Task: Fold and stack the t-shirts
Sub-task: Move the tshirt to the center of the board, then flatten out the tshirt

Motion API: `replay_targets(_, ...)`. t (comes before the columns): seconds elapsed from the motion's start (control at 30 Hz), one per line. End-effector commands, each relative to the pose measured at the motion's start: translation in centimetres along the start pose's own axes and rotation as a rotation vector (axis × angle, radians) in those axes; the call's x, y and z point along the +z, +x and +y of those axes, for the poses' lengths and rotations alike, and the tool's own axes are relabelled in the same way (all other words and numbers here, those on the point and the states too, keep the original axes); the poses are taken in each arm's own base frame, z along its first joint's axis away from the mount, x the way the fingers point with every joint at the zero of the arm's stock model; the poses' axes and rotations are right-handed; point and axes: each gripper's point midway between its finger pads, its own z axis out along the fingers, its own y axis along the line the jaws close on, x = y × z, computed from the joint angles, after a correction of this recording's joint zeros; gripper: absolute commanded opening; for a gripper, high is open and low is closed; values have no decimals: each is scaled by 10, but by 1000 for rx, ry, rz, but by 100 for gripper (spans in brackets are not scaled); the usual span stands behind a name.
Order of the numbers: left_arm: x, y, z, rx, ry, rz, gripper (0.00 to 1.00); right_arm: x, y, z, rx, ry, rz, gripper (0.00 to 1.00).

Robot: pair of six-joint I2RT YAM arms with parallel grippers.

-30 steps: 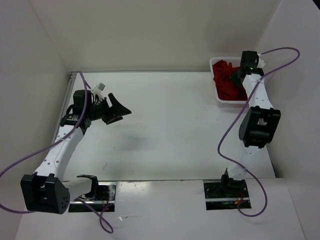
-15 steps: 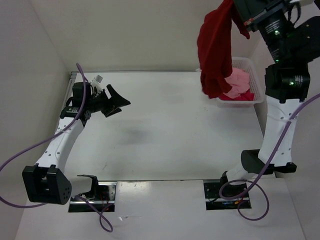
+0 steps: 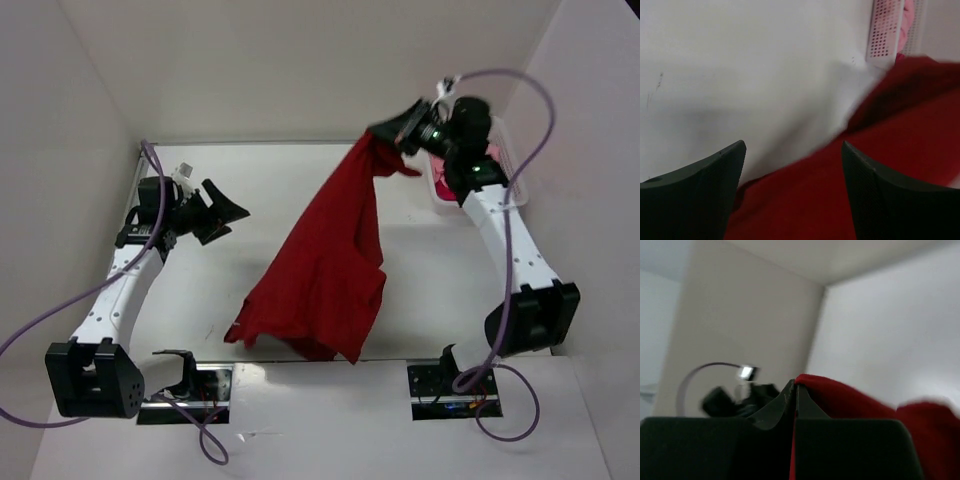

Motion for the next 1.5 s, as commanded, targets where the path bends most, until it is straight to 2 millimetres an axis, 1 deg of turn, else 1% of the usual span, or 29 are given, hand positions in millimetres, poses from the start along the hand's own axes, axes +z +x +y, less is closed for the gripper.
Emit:
replay_targets(0.0,-2,15,21,49,-53,23,83,3,56,-88,-2,178,83,0)
replay_targets(0.1,2,38,58,79,-158,65,83,1,80,-142,2,320,99,0)
replay_targets(0.13,2,37,59,79,-165,60,83,1,80,-142,-8,320,100,0)
replay_targets(0.2,9,54,68,103,-192,115,83,5,83,-170,5,395,126,0)
replay_targets(0.3,18,75,79,116,-235,175,83,20,79,-182,12,414,131,5)
replay_targets(0.33,21,78,81,112,-249,182,83,24,74,-184,6,421,117,6)
replay_targets(0.37,21,81,87,117,-274,181,83,31,55,-176,-19,418,68,6)
replay_targets(0.43,24,80,88,104,-287,174,83,45,47,-182,-25,431,69,3)
replay_targets(0.47,26,82,90,100,-294,181,83,56,18,-159,-58,401,13,3)
replay_targets(0.5,26,79,94,104,-313,168,83,63,10,-156,-69,398,12,2)
replay_targets(0.53,27,80,98,100,-330,173,83,72,11,-171,-54,433,27,2)
replay_targets(0.57,29,76,99,103,-340,164,83,79,-9,-156,-80,408,-20,5)
replay_targets(0.63,27,68,104,112,-384,132,83,86,-7,-162,-84,429,-8,19)
replay_targets(0.7,25,61,101,114,-393,99,83,84,7,-181,-70,475,37,49)
replay_targets(0.77,22,55,97,95,-399,69,83,64,31,-191,-70,523,57,56)
replay_targets(0.8,21,57,98,83,-399,65,83,56,38,-192,-76,544,50,56)
replay_targets(0.83,18,62,100,67,-407,71,83,39,65,-214,-38,594,93,56)
replay_targets(0.87,17,73,109,30,-432,95,82,26,61,-195,-43,563,60,54)
replay_targets(0.9,15,76,111,12,-435,94,81,15,69,-197,-19,581,56,51)
replay_targets(0.93,12,80,112,-6,-434,87,81,4,77,-202,-7,605,54,41)
replay_targets(0.97,10,86,116,-32,-441,89,80,-13,103,-219,10,653,95,36)
replay_targets(1.0,12,94,123,-76,-442,78,80,-25,109,-208,10,647,85,29)
replay_targets(1.07,19,95,116,-111,-384,62,80,-65,156,-237,50,757,158,13)
replay_targets(1.1,22,96,119,-114,-391,69,80,-68,155,-232,59,754,151,13)
replay_targets(1.13,25,100,123,-124,-401,91,80,-87,177,-250,78,812,191,13)
replay_targets(1.2,33,107,134,-111,-424,138,80,-108,191,-257,92,853,199,17)
replay_targets(1.23,36,107,134,-107,-422,152,80,-125,208,-271,124,909,218,31)
replay_targets(1.3,42,109,137,-112,-421,166,80,-143,229,-283,156,951,245,42)
replay_targets(1.47,51,114,139,-97,-411,175,80,-148,268,-286,217,955,335,47)
